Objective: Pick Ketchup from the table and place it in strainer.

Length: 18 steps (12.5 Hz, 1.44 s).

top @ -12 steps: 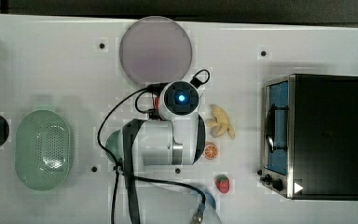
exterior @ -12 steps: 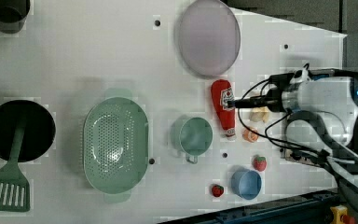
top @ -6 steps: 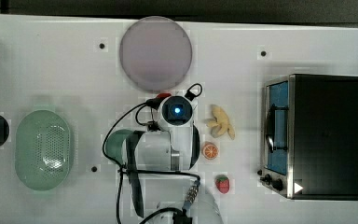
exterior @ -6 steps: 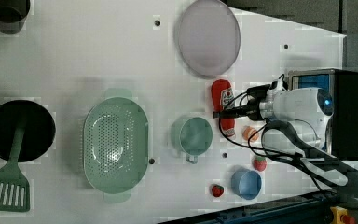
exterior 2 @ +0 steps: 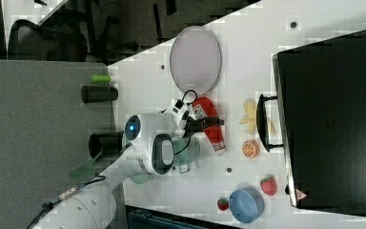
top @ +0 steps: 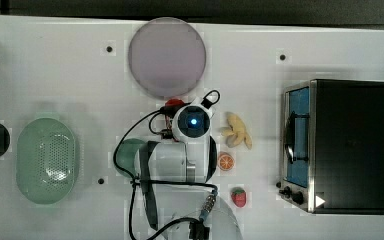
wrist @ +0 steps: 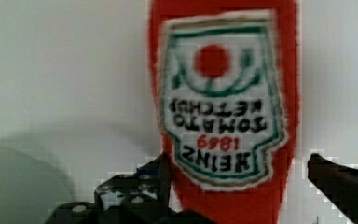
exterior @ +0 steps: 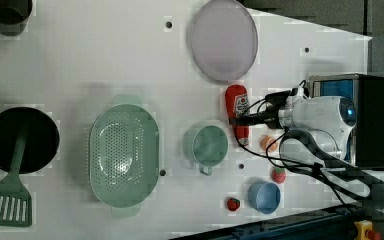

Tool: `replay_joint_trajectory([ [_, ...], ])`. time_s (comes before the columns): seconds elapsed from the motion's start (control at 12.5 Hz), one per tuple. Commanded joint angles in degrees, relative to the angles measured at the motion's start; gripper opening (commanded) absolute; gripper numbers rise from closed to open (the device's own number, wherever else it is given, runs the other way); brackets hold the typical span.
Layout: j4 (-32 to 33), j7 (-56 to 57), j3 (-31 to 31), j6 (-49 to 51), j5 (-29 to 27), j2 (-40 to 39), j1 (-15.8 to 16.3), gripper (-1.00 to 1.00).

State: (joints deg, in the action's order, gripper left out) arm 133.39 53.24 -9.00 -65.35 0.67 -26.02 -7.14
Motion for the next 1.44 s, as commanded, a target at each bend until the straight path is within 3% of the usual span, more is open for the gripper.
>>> replay_joint_trajectory([
  [0.08,-0.6,1.2,-0.3,-0.1,0.0,0.9,0.4,0.69],
  [0.24,-0.9,1.3,-0.3,0.0,0.0,1.3,0.6,0.23],
  [0.56,-1.2,0.3,-0.6,3.5,-0.1,6.9,0.9,0.23],
  [1.12,-5.7,-5.0,-4.7,26.9,-0.2,26.2,1.3,0.23],
  [1.44,-8.9,-16.6,-10.0,40.0,-0.4,32.6,2.3,0.23],
])
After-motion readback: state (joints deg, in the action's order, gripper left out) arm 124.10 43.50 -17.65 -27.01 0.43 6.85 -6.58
